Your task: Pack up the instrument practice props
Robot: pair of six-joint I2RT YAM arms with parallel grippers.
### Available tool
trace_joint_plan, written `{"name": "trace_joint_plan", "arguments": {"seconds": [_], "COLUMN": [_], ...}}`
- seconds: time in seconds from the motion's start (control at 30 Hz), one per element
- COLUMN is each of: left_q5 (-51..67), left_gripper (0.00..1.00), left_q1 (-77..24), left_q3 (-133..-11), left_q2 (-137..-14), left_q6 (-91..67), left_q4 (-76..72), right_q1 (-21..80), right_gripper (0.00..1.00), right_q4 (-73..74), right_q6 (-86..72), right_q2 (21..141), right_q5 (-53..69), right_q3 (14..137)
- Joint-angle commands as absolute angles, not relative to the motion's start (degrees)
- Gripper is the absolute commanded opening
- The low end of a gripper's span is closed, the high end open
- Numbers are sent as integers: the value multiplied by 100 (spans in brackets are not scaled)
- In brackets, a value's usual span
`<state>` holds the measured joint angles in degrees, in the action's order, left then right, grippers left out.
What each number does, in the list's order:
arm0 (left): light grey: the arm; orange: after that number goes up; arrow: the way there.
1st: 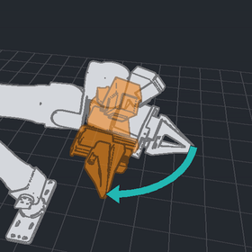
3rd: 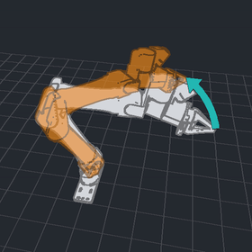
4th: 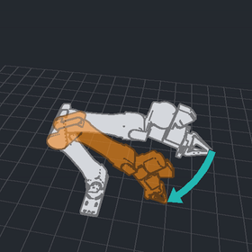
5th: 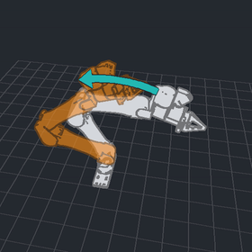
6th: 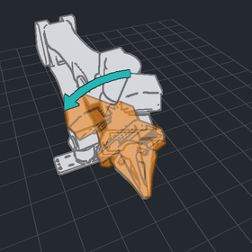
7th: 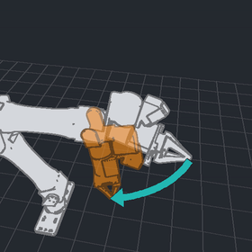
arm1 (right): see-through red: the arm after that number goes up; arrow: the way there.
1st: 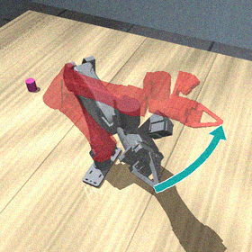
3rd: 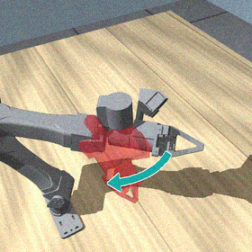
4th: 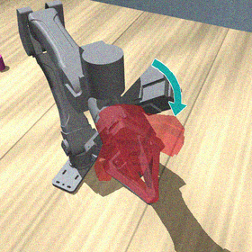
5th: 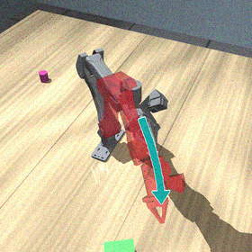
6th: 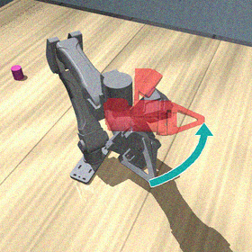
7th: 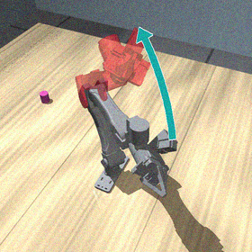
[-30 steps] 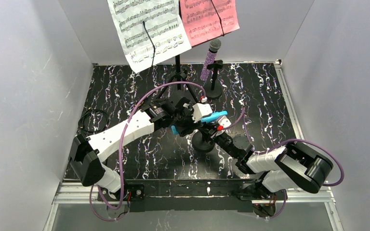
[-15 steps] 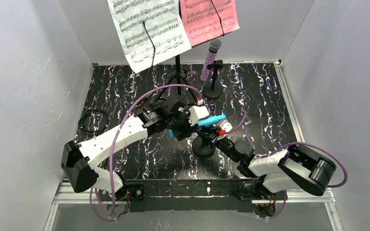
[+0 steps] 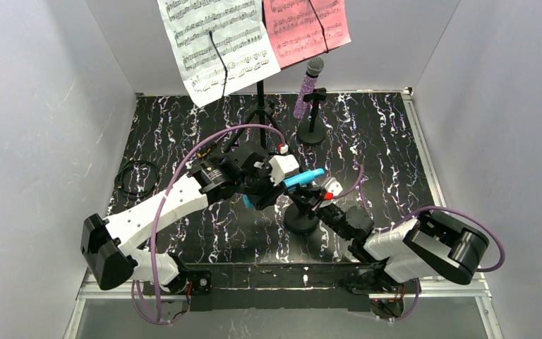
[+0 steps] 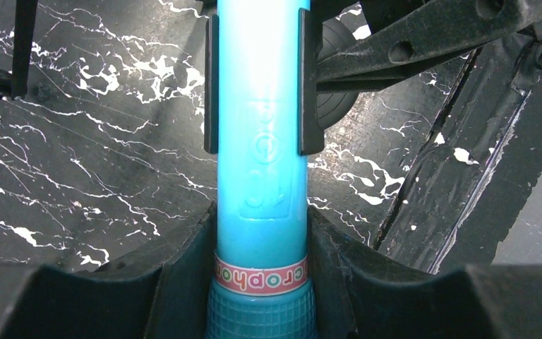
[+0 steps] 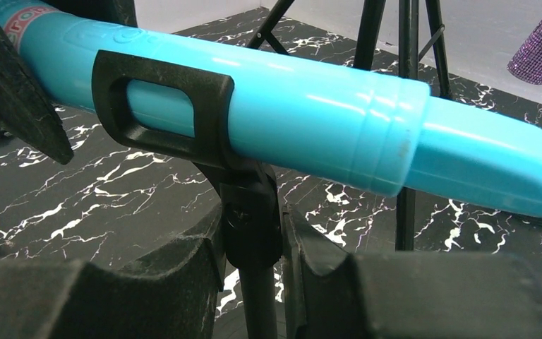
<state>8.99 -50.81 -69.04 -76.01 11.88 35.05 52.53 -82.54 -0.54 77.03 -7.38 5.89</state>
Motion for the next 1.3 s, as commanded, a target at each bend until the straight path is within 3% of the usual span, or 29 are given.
{"name": "trace_joint_plan", "arguments": {"seconds": [0.0, 0.77, 1.13, 1.27], "left_q5": [365, -137, -399, -300], "left_gripper": [0, 0, 0, 0], "left_q1": [-4945, -4940, -4939, -4940], "left_q3": [-6812, -6998, -7194, -7263], "left_q2": [-6886, -6404, -6074, -6004], "left_q6": [1044, 784, 836, 940], "left_q4": [5109, 5995, 6451, 6460], "right_q1": [4903, 4892, 4896, 4898], "right_gripper": [1, 1, 1, 14], "right_q4": [-8514, -8967, -8848, -8666], "right_q6": [53, 45, 57, 72], "right_q2": [7896, 8242, 8149, 7944], "right_q5": [-2711, -3100, -2601, -2396], "right_q3": [315, 249, 252, 195]}}
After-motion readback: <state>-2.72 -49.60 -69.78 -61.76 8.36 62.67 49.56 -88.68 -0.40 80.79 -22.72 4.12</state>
